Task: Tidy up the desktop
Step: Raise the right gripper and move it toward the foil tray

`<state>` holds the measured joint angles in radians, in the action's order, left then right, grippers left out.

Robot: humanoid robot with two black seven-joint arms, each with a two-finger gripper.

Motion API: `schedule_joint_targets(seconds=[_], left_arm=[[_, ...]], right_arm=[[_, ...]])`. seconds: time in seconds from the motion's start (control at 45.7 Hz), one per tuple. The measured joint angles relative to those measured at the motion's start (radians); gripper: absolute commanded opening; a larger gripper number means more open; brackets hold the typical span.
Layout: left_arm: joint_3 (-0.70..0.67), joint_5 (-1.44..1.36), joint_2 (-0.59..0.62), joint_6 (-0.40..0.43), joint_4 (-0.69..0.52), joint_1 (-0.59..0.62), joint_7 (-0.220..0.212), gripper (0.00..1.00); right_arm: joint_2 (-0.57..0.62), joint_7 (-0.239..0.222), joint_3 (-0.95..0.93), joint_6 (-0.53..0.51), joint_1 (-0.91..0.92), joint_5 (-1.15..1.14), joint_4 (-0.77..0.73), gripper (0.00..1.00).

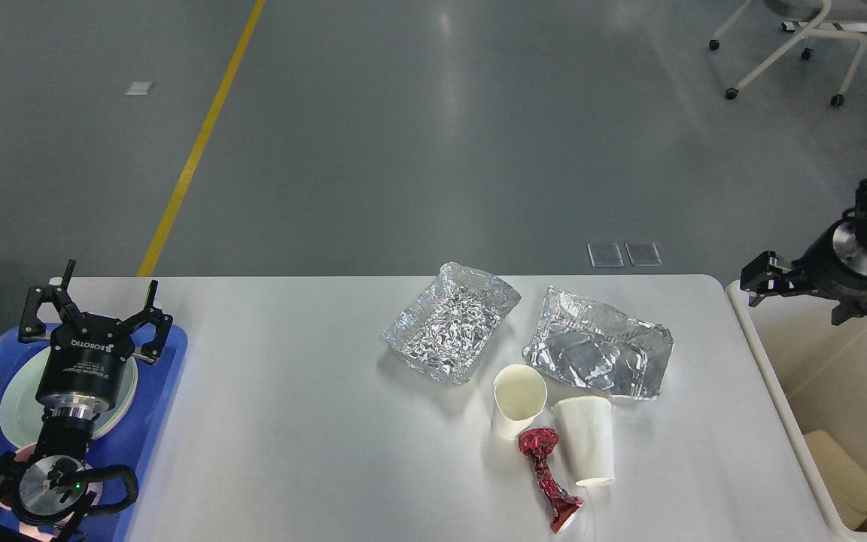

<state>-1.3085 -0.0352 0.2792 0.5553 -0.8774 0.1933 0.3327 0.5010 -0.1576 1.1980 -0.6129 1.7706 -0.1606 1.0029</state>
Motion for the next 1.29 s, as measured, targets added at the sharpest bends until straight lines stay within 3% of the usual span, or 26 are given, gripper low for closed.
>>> schedule_joint_targets(seconds=[0.241,0.525,0.657,0.832,1.138,1.291], left_arm=[[0.0,0.0,0.0,0.0,0.0,0.0,0.0,0.96],[0.0,0.0,0.0,0.0,0.0,0.0,0.001,0.96],[0.0,0.0,0.0,0.0,0.0,0.0,0.002,0.96],[0.0,0.0,0.0,0.0,0.0,0.0,0.001,0.96],[0.0,0.0,0.0,0.0,0.0,0.0,0.0,0.96],[0.0,0.0,0.0,0.0,0.0,0.0,0.0,0.96]], right_arm=[[-0.033,-0.002,0.097,-0.057,0.313,0.023,0.246,1.0],[-0.077,-0.01,0.109,-0.062,0.685,0.053,0.599,1.0],[-0.127,-0.01,0.108,-0.08,0.798,0.106,0.695,1.0],[-0.199,-0.006,0.101,-0.102,0.825,0.147,0.71,1.0],[-0.216,-0.002,0.088,-0.092,0.785,0.152,0.699,1.0],[-0.217,-0.003,0.082,-0.036,0.704,0.154,0.667,1.0]])
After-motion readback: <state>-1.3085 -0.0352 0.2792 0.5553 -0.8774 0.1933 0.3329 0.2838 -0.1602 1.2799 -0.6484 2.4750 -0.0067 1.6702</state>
